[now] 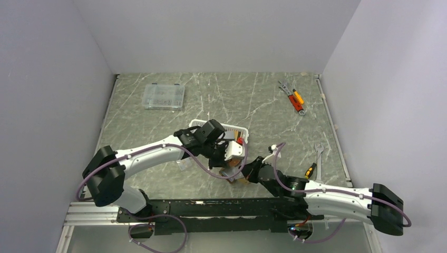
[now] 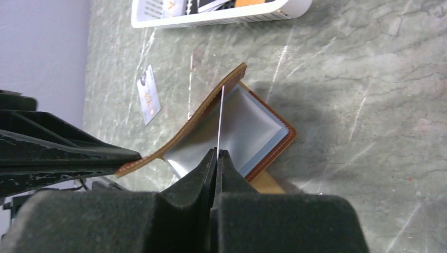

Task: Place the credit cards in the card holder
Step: Open the card holder at the center of the board.

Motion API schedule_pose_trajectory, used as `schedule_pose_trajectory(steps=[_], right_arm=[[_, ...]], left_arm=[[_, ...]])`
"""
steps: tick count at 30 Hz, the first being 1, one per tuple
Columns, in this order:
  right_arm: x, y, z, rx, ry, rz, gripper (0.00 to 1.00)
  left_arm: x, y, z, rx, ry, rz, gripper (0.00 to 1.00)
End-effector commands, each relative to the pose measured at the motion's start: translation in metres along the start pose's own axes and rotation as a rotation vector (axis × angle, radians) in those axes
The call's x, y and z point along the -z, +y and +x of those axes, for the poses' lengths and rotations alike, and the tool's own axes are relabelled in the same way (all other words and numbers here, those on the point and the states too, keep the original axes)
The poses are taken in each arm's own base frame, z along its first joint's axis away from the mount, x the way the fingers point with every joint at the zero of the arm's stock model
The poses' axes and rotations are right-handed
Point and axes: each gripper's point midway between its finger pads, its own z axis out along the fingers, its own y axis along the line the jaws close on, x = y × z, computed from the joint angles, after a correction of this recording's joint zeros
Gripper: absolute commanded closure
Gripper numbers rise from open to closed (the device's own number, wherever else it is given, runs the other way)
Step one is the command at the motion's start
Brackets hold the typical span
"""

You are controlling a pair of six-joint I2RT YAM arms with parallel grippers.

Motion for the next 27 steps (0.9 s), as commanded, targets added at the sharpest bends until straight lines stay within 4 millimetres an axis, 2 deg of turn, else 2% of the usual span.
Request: schedule_pose_trajectory(steps=[1,5,12,15,18,19,20,21,22,27], right_arm=[[0.008,-0.003,0.007,0.03,0.036,-0.019,1.0],[0.008,0.004,0.009,0.045,0.04,-0.043,1.0],[-0.012,0.004,0.029,0.141,0.101,0.029,1.0],[-0.021,-0.001,0.037,0.163,0.114,0.066,1.0],[-0.026,-0.001,0.04,0.174,0.117,0.068,1.0],[-0.027,0.0,0.04,0.175,0.115,0.07,1.0],[-0.028,0.0,0.04,0.181,0.115,0.07,1.0],[-0.029,0.001,0.04,0.185,0.114,0.067,1.0],[-0.029,0.001,0.041,0.186,0.116,0.064,1.0],[-0.034,-0.004,0.046,0.202,0.12,0.076,1.0]], left_arm=[[-0.006,-0.023,-0.023,0.034,-0.088,0.163,1.0],[-0.017,-0.028,-0.013,0.087,-0.089,0.214,1.0],[-0.022,-0.014,0.038,0.247,-0.042,0.223,1.0],[-0.023,-0.016,0.055,0.256,-0.011,0.22,0.96],[-0.023,-0.016,0.059,0.249,-0.01,0.21,0.91],[-0.023,-0.014,0.06,0.247,-0.003,0.205,0.83],[-0.023,-0.012,0.06,0.248,0.008,0.198,0.71],[-0.023,-0.009,0.061,0.246,0.021,0.187,0.24],[-0.021,-0.007,0.062,0.244,0.035,0.17,0.03],[-0.006,0.014,0.063,0.218,0.076,0.006,0.01]])
